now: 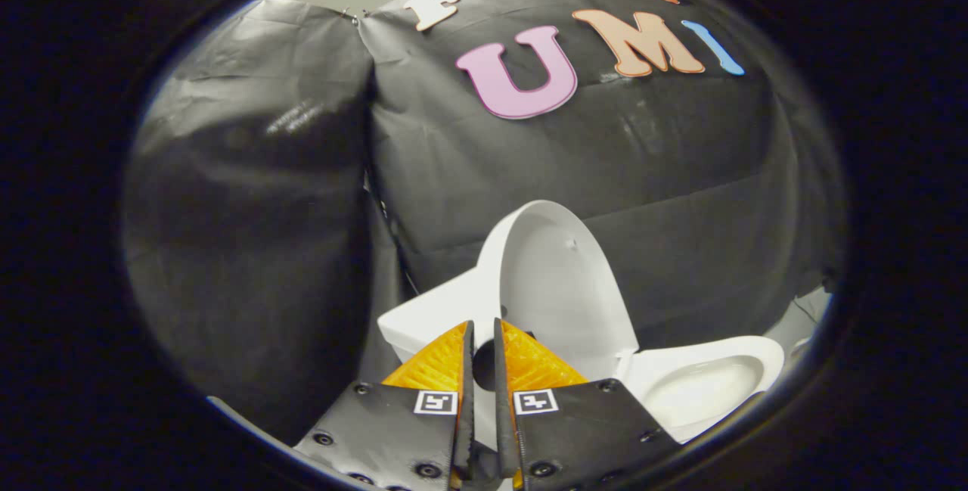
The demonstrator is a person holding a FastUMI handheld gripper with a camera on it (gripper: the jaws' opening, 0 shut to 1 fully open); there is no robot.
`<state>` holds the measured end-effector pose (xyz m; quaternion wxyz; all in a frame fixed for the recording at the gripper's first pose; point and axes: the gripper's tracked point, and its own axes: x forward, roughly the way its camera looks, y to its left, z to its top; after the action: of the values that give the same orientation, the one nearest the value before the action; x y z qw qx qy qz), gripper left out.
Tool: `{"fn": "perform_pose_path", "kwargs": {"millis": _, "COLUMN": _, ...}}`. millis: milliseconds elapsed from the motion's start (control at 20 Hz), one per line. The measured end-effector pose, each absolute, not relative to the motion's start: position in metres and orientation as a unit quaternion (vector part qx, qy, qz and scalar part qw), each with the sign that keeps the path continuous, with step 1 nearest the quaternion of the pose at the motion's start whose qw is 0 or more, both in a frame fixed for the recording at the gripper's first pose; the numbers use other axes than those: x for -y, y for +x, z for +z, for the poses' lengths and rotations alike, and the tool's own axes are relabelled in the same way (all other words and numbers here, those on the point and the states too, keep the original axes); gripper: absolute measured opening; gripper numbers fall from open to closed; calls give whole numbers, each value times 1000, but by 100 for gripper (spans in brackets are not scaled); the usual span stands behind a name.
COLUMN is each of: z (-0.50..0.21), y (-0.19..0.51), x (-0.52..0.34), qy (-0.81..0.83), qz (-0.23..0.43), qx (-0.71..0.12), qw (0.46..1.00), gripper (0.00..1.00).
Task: Open the toilet lid.
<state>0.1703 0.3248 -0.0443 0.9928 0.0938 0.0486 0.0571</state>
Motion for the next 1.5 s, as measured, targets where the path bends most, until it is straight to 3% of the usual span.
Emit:
{"fn": "perform_pose_path", "kwargs": {"millis": 200, "z": 10, "y": 166, "x": -292, "qy": 101, "qz": 22, "qx": 23, "qw": 994, "gripper": 38}}
{"fn": "perform_pose_path", "kwargs": {"millis": 800, "z": 72, "y": 115, "x": -133, "qy": 24, "qz": -97, "qx": 55, "qw": 993, "gripper": 38}}
{"fn": "perform_pose_path", "kwargs": {"millis": 1500, "z": 61, "y": 28, "x": 23, "qy": -35, "qz": -201, "qx": 12, "qw": 979, "gripper": 39}}
